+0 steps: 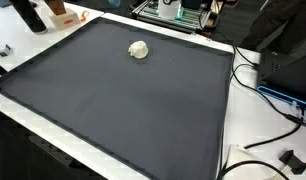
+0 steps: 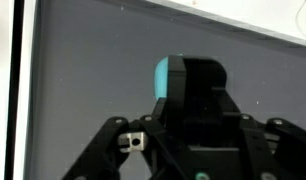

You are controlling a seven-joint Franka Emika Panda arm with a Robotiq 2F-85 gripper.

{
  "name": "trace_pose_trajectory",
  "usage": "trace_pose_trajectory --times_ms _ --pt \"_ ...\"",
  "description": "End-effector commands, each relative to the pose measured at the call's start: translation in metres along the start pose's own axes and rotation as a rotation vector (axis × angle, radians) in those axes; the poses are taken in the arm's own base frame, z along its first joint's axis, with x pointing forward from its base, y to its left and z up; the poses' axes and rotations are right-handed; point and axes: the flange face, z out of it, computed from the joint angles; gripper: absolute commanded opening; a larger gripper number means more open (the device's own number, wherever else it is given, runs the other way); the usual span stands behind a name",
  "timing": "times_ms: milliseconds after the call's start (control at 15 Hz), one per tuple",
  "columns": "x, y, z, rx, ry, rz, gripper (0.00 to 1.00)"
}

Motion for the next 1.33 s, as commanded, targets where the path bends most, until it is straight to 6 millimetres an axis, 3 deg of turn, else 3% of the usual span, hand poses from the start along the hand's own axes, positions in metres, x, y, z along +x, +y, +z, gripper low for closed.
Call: trace_pose_trajectory --times_ms 0,467,533,933,1267 --pt "0.000 0.000 0.000 0.000 -0.001 0.000 0.50" --pt "0.000 0.000 0.000 0.000 -0.001 0.000 0.50" --pt "0.000 0.000 0.000 0.000 -0.001 0.000 0.25" --pt "0.008 0.032 0.017 0.142 0.163 -0.229 0.25" --pt "0.017 0.051 0.047 0.328 0.351 -0.343 0.25"
